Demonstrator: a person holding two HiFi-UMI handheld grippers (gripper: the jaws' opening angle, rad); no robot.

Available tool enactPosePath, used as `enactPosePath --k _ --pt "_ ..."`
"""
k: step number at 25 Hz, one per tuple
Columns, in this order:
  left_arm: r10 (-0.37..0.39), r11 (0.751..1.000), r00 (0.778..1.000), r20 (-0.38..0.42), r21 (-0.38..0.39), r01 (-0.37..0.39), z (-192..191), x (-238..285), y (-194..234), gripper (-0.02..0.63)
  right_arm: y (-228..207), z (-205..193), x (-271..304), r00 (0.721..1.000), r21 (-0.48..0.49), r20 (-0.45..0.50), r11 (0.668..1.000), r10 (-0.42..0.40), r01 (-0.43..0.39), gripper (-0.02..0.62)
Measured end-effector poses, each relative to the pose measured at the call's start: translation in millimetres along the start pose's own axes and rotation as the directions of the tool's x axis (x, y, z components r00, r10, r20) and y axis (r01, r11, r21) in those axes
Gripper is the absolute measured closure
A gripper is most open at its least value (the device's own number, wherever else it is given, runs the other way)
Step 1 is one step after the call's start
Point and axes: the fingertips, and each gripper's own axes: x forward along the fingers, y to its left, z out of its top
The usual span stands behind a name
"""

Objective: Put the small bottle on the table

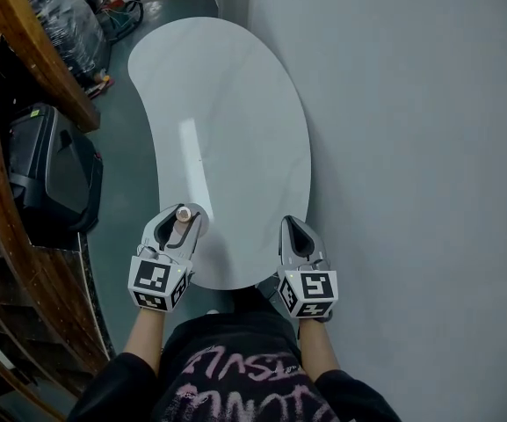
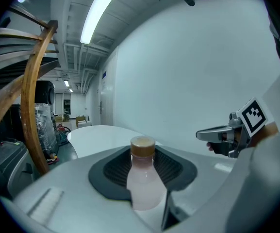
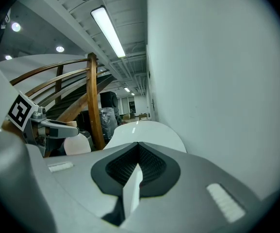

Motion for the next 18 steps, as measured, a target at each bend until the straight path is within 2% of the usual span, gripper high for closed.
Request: enactPosePath --k 18 --pt "0.137 0.99 0.99 -0.043 -0.03 -0.138 14.0 44.5 30.6 0.454 -26.7 20.7 77.7 0.991 0.001 -0.035 0.991 0.131 -0.131 0.583"
